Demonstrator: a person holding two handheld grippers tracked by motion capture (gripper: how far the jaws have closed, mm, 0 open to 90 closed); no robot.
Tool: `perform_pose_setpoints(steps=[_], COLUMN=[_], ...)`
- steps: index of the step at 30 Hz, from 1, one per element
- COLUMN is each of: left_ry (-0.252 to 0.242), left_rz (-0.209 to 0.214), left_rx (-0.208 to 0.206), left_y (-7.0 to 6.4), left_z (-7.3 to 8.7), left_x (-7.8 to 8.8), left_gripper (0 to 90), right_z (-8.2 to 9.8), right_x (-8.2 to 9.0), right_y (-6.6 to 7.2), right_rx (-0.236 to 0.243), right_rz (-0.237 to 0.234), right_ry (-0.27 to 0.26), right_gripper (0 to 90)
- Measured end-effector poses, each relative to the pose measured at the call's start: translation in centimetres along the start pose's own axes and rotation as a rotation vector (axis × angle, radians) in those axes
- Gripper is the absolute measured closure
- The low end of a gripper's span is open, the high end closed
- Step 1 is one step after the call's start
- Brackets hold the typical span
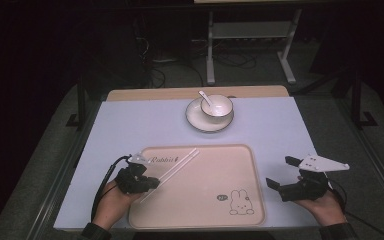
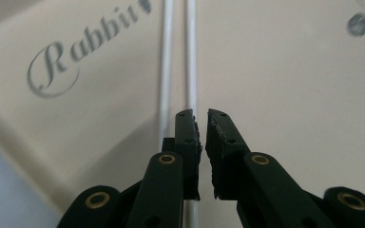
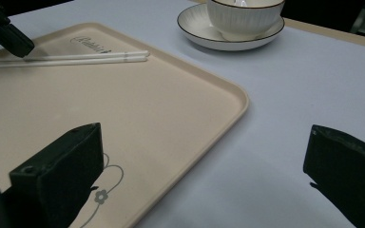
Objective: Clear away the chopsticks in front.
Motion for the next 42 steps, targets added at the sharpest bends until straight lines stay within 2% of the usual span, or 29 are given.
perform_pose_setpoints(steps=[2,3,5,7,8,10,11,12,17,22,25,26,27,29,30,31,36,42], left_ry=[-0.016,-0.029,-0.036,-0.052,-0.06,-0.061,-0.065,-0.069,-0.074,-0.057,-0.039,-0.03,-0.036,-0.037,-0.034,-0.036,-0.038,-0.034], left_rz=[0.017,0.023,0.032,0.039,0.047,0.058,0.062,0.069,0.09,0.078,0.053,0.04,0.044,0.043,0.032,0.028,0.009,-0.007], left_rx=[-0.013,-0.03,-0.035,-0.052,-0.069,-0.079,-0.088,-0.096,-0.133,-0.162,-0.178,-0.176,-0.169,-0.156,-0.151,-0.137,-0.116,-0.083], left_y=[-0.4,-0.6,-0.7,-0.9,-1.0,-1.1,-1.1,-1.2,-1.5,-2.0,-2.0,-1.8,-1.7,-1.5,-0.9,-0.7,0.5,2.2], left_z=[-0.6,-1.5,-1.9,-3.0,-4.0,-4.5,-5.1,-5.7,-8.9,-11.3,-11.8,-11.8,-11.9,-11.9,-11.8,-11.7,-11.2,-10.0], left_x=[-0.4,-0.9,-1.1,-1.5,-1.9,-2.2,-2.5,-2.9,-5.4,-8.6,-10.2,-10.8,-10.9,-10.8,-10.7,-10.6,-10.2,-9.3], left_gripper=[81.1,79.1,78.9,78.9,79.2,85.1,85.1,89.1,89.6,89.6,89.6,89.6,89.6,89.6,89.6,89.6,89.6,89.6], right_z=[0.0,0.0,0.0,0.0,0.0,0.0,0.0,0.0,0.0,0.0,0.1,0.1,0.1,0.1,0.1,0.1,0.1,0.0], right_x=[-0.1,-0.1,-0.1,-0.2,-0.2,-0.2,-0.2,-0.2,-0.1,0.0,0.0,0.1,0.1,0.2,0.2,0.2,0.2,0.1], right_y=[0.0,0.0,0.1,0.1,0.1,0.1,0.0,0.1,0.1,0.0,-0.1,-0.2,-0.2,-0.2,-0.2,-0.2,-0.1,0.0], right_rx=[0.0,0.002,0.002,0.002,0.002,0.002,0.002,0.002,0.002,0.0,-0.002,-0.002,-0.005,-0.005,-0.006,-0.006,-0.003,0.0], right_rz=[0.0,-0.001,-0.003,-0.004,-0.003,-0.004,-0.004,-0.005,-0.005,-0.004,-0.004,-0.004,-0.004,-0.004,-0.004,-0.004,-0.004,-0.004], right_ry=[0.004,0.005,0.005,0.006,0.006,0.006,0.006,0.004,0.002,-0.002,-0.002,-0.004,-0.006,-0.006,-0.007,-0.007,-0.006,-0.001], right_gripper=[0.0,0.0,0.0,0.0,0.0,0.0,0.0,0.0,0.0,0.0,0.0,0.0,0.0,0.0,0.0,0.0,0.0,0.0])
Point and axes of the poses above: each handheld gripper's, and its own axes: x roughly backward along the jaws, z roughly out of its underside, y roughly to its left, the point moved 7 cm from there along -x, roughly forward along the jaws, and after that the axes turned 9 degrees about -z, right-handed, at the moved point
